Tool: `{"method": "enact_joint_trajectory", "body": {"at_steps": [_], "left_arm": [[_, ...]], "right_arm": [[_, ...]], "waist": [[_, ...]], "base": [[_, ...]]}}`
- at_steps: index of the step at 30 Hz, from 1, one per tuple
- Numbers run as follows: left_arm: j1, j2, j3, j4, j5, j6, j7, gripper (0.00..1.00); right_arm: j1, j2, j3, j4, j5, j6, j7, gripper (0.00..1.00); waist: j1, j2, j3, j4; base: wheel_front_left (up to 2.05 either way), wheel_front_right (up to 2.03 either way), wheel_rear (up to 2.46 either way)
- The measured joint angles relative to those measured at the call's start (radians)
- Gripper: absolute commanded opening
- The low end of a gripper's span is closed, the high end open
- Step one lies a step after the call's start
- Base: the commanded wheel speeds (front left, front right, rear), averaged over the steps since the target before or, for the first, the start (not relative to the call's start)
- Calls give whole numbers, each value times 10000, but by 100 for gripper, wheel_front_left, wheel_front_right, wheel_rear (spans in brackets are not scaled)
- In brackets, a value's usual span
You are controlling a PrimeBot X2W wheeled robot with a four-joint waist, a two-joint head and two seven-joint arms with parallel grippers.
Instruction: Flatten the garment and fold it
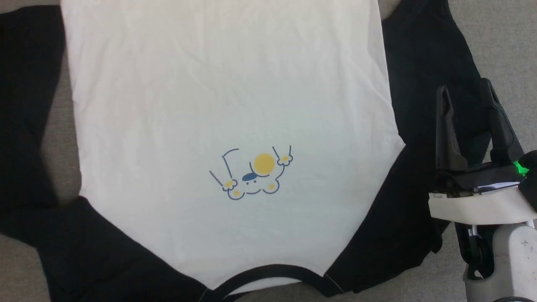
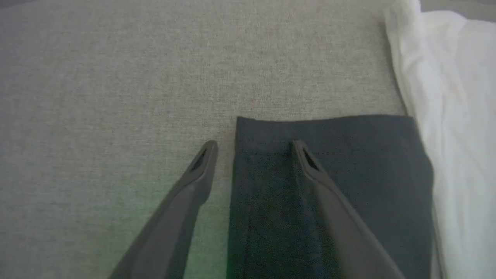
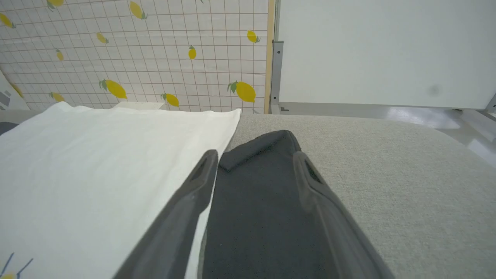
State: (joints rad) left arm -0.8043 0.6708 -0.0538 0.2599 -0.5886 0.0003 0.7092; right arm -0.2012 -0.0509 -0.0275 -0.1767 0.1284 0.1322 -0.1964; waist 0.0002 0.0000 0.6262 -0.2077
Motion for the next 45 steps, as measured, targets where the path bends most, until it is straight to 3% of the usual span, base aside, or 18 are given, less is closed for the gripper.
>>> {"method": "enact_joint_trajectory", "body": {"at_steps": [6, 7, 8, 11, 23, 28, 38, 45], "left_arm": [[21, 435, 167, -468, -40, 999, 1515, 100], [28, 453, 222, -539, -102, 1093, 1707, 92], [53, 454, 293, -637, -182, 1212, 1927, 0], [354, 454, 433, -943, -230, 1383, 1937, 0], [2240, 359, 1413, -1223, 320, 1329, -2184, 0], [2963, 372, 1875, -1223, 554, 1344, -3342, 0], [4387, 336, 2272, -2270, 579, 1501, -3676, 0], [5458, 123, 2575, -4167, 591, 1902, -3749, 0]], "right_arm": [[-101, -2, 117, 102, 100, 0, -81, 100], [-109, -2, 123, 105, 100, 0, -92, 100], [-110, -2, 117, 123, 100, 0, -121, 100], [-110, -4, 69, 173, 100, 0, -140, 100], [230, -2, -244, 311, -56, 0, 209, 100], [632, -2, -391, 201, -75, 0, 487, 100], [1458, -2, -671, -155, -67, 0, 953, 100], [1874, 0, -667, -291, -4, 0, 1103, 100]], "waist": [[-1, 1, 278, -342], [-1, 0, 282, -368], [-1, 0, 267, -382], [-1, 0, 163, -367], [-1, 0, -1152, 131], [-3, 0, -1956, 535], [-3, 0, -3446, 1506], [-3, 0, -4311, 1943]], "base": [[0, 0, 0], [0, 0, 0], [0, 0, 0], [0, 0, 0], [0, 0, 0], [0, 0, 0], [0, 0, 0], [0, 0, 0]]}}
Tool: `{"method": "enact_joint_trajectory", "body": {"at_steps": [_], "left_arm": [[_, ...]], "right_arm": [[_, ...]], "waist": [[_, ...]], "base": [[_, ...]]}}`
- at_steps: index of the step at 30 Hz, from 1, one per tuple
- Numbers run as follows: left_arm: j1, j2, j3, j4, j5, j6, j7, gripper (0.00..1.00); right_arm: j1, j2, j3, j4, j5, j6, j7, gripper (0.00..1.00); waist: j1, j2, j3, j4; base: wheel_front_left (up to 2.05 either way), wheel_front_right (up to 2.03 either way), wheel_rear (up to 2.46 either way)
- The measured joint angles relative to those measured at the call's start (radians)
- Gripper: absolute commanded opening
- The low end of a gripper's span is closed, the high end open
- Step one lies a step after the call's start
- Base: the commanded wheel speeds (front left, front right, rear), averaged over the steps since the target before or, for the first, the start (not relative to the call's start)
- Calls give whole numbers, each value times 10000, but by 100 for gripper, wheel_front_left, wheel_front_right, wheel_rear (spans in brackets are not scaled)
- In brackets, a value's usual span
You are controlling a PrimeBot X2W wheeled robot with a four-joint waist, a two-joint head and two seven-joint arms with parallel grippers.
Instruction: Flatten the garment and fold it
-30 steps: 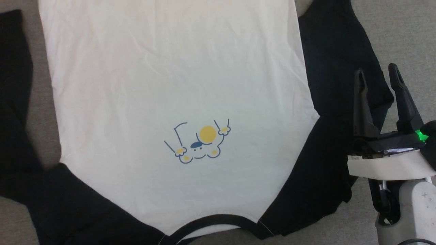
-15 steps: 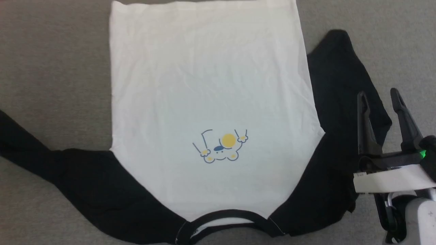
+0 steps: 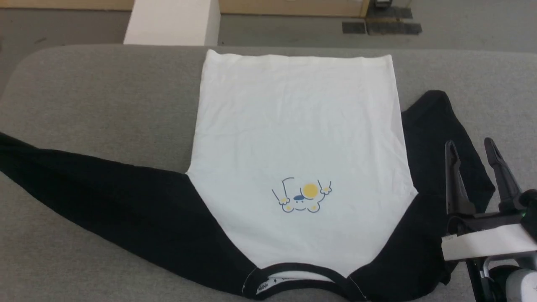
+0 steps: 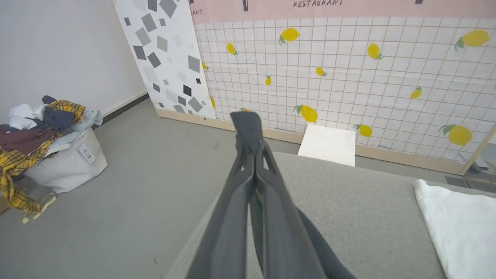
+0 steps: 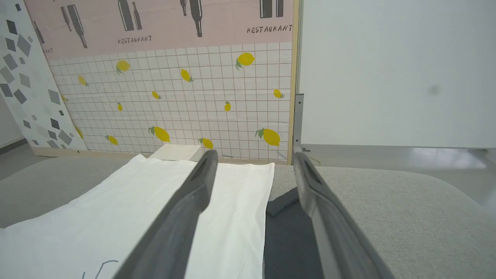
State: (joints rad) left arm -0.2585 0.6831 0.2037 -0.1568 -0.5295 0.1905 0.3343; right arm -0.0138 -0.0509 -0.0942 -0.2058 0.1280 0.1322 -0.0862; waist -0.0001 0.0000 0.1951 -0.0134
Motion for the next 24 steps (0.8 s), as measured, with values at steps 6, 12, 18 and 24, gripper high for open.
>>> {"method": "enact_joint_trajectory", "body": {"at_steps": [6, 12, 18, 24], "left_arm": [[67, -1112, -1262, -1797, -161, 65, 33, 0], [-717, -2968, -4280, -2104, 194, 82, 253, 0], [-1513, -4895, -6794, -437, 499, -391, 150, 0], [-2218, -5963, -8381, 2031, 631, -1045, -19, 0]], "right_arm": [[357, -2, -169, -121, 58, 0, 86, 100], [389, -2, -42, -209, 130, 0, 247, 100], [384, 2, 82, -265, 130, 0, 336, 100], [337, -2, 169, -255, 167, 0, 337, 100]], "waist": [[0, 0, -482, 228], [0, 0, -596, 331], [0, 0, -456, 134], [0, 0, -200, -157]], "base": [[0, 0, 0], [0, 0, 0], [0, 0, 0], [0, 0, 0]]}}
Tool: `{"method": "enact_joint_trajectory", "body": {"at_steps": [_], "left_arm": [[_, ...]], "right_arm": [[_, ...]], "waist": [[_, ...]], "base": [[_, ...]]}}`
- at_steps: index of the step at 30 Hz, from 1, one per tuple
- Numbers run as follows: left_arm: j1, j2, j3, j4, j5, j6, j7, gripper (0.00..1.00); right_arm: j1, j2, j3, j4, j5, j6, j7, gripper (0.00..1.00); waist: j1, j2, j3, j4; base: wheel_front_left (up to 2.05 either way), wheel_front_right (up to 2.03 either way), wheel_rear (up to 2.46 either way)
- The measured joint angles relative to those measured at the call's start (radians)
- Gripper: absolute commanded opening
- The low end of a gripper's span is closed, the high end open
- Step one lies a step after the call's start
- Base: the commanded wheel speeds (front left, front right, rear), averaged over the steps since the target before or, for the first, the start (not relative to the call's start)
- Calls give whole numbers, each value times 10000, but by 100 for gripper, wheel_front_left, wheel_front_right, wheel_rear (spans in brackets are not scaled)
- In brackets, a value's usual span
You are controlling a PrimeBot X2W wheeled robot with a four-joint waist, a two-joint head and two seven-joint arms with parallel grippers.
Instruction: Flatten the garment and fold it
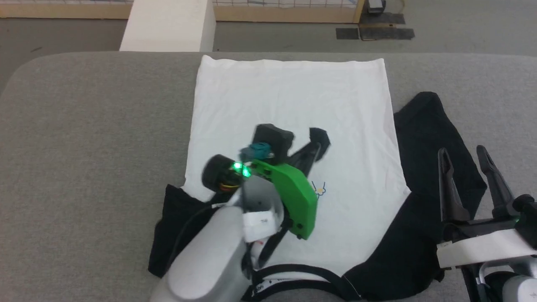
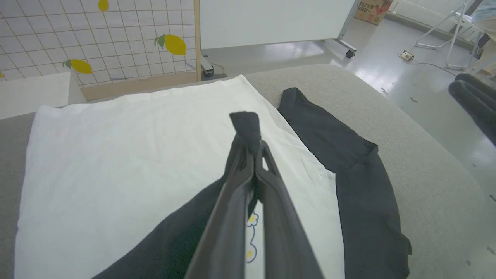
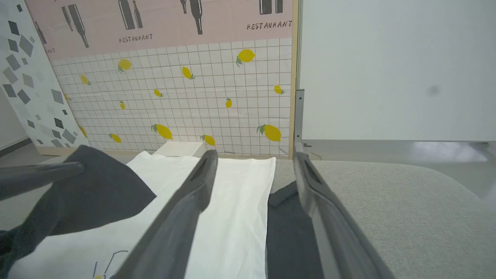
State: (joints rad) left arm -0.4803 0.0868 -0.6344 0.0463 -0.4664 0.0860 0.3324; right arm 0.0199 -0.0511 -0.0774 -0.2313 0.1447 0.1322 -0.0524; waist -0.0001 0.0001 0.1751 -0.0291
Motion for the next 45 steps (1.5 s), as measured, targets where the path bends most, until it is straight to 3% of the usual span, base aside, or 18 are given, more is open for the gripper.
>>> {"method": "enact_joint_trajectory", "body": {"at_steps": [8, 20, 21, 22, 23, 24, 30, 34, 39, 42, 45], "left_arm": [[-1073, -297, -1705, 2654, 180, -577, -309, 0], [-1365, -341, -4435, 3933, -1227, -932, -257, 0], [-1380, -343, -4573, 4046, -1369, -936, -188, 32], [-1400, -343, -4638, 4176, -1480, -930, -109, 53], [-1429, -343, -4683, 4247, -1570, -922, -84, 100], [-1481, -345, -4690, 4266, -1743, -920, -88, 100], [-1801, -349, -3868, 3912, -2834, -844, -825, 100], [-1882, -52, -2604, 3204, -3001, -454, -2615, 100], [-1698, 1423, -1011, 2591, -2731, 320, -5049, 100], [-1282, 2349, -280, 2339, -2389, 711, -5668, 100], [-686, 2871, 600, 1879, -2194, 988, -5852, 100]], "right_arm": [[-216, 2, 165, 217, 169, 0, -86, 100], [-314, 0, 219, 639, 268, 0, -336, 100], [-321, 0, 230, 667, 268, 0, -349, 100], [-338, 0, 242, 690, 268, 0, -359, 100], [-358, 0, 244, 698, 268, 0, -359, 100], [-375, 2, 230, 698, 268, 0, -360, 100], [-384, 2, 140, 711, 205, 0, -257, 100], [-502, 2, -75, 802, -59, 0, 107, 100], [-1181, -115, -399, 1235, -430, 0, 920, 100], [-1980, -468, -593, 1789, -591, 0, 1425, 100], [-3025, -779, -882, 2629, -499, 0, 1868, 100]], "waist": [[0, 0, 407, -593], [0, 0, 855, -1294], [0, 0, 853, -1304], [0, 0, 841, -1301], [0, 0, 831, -1292], [0, 0, 820, -1268], [0, 0, 722, -995], [0, 0, 655, -747], [1, 0, 685, -449], [0, 0, 866, -346], [1, 0, 1121, -251]], "base": [[0, 0, 0], [0, 0, 0], [0, 0, 0], [0, 0, 0], [0, 0, 0], [0, 0, 0], [0, 0, 0], [0, 0, 0], [0, 0, 0], [0, 0, 0], [0, 0, 0]]}}
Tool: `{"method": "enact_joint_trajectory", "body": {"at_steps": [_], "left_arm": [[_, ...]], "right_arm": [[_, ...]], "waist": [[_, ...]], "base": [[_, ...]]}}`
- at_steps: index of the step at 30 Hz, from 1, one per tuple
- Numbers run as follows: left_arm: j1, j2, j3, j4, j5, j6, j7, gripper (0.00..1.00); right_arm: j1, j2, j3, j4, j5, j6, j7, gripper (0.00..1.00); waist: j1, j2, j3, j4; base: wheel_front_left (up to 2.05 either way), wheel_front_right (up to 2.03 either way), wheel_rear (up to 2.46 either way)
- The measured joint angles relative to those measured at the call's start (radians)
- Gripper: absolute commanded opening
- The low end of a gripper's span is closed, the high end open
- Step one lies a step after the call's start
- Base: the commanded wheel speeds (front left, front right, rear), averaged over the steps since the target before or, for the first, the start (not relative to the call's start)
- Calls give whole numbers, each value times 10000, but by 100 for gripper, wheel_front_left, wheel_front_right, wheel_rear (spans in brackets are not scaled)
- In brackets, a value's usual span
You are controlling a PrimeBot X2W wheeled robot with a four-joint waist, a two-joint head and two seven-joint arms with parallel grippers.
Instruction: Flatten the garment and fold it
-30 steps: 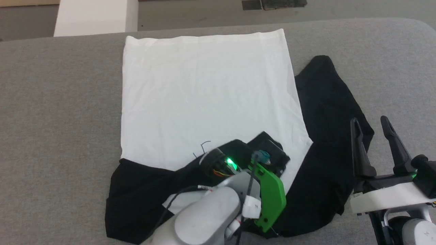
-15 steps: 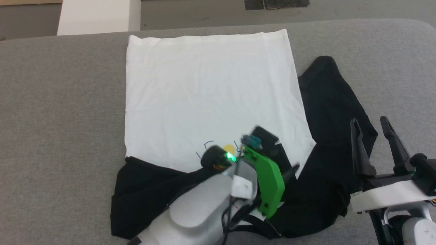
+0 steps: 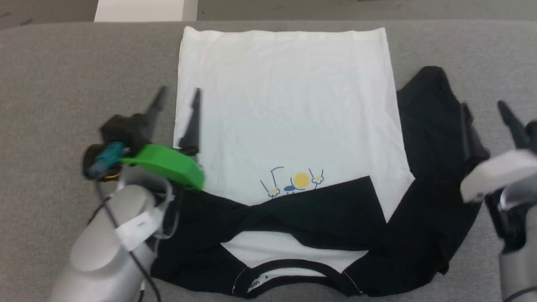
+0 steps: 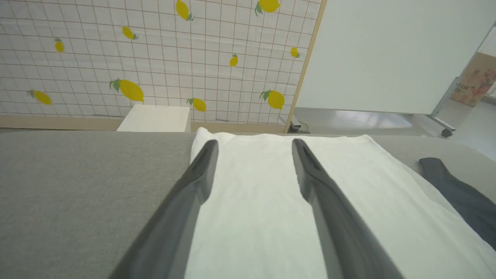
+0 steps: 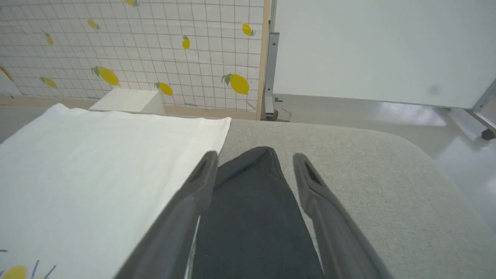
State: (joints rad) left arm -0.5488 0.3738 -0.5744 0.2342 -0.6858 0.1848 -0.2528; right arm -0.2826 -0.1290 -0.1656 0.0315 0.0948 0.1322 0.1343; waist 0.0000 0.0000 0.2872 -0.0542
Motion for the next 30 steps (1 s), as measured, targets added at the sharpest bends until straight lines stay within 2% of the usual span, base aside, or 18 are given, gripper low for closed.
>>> {"method": "enact_joint_trajectory", "body": {"at_steps": [4, 8, 14, 21, 22, 23, 25, 26, 30], "left_arm": [[744, 92, 1578, -1344, 842, 199, -38, 100], [1400, -255, 2943, -2209, 1582, 128, -44, 100], [1978, -1089, 4094, -2539, 2328, -460, -44, 100], [2207, -1824, 5104, -2615, 3003, -1091, -44, 100], [2230, -1900, 5187, -2596, 3055, -1166, -44, 100], [2255, -1992, 5283, -2560, 3126, -1248, -42, 100], [2286, -2142, 5436, -2477, 3340, -1398, -42, 100], [2306, -2207, 5519, -2447, 3423, -1465, -42, 100], [2359, -2435, 5776, -2290, 3620, -1730, -44, 100]], "right_arm": [[-1445, -583, -374, 1313, 46, 0, 654, 100], [-2730, -1122, -754, 2500, 134, 0, 1375, 100], [-3940, -1985, -648, 3820, 113, 0, 2899, 100], [-4437, -2520, -4, 4301, 573, 0, 4222, 100], [-4492, -2591, 63, 4301, 681, 0, 4391, 91], [-4567, -2673, 113, 4293, 849, -2, 4589, 48], [-4624, -2792, 192, 4243, 1074, -2, 4897, 12], [-4635, -2800, 184, 4213, 1156, 0, 5020, 0], [-4500, -2748, -174, 4146, 1346, 2, 4840, 0]], "waist": [[0, 0, 444, 176], [2, 0, 940, 387], [2, 0, 1706, 828], [3, 0, 2313, 1306], [2, 0, 2358, 1351], [2, 0, 2404, 1398], [2, 0, 2455, 1454], [2, 0, 2451, 1461], [2, 0, 2289, 1427]], "base": [[0, 0, 0], [0, 0, 0], [0, 0, 0], [0, 0, 0], [0, 0, 0], [0, 0, 0], [0, 0, 0], [0, 0, 0], [0, 0, 0]]}}
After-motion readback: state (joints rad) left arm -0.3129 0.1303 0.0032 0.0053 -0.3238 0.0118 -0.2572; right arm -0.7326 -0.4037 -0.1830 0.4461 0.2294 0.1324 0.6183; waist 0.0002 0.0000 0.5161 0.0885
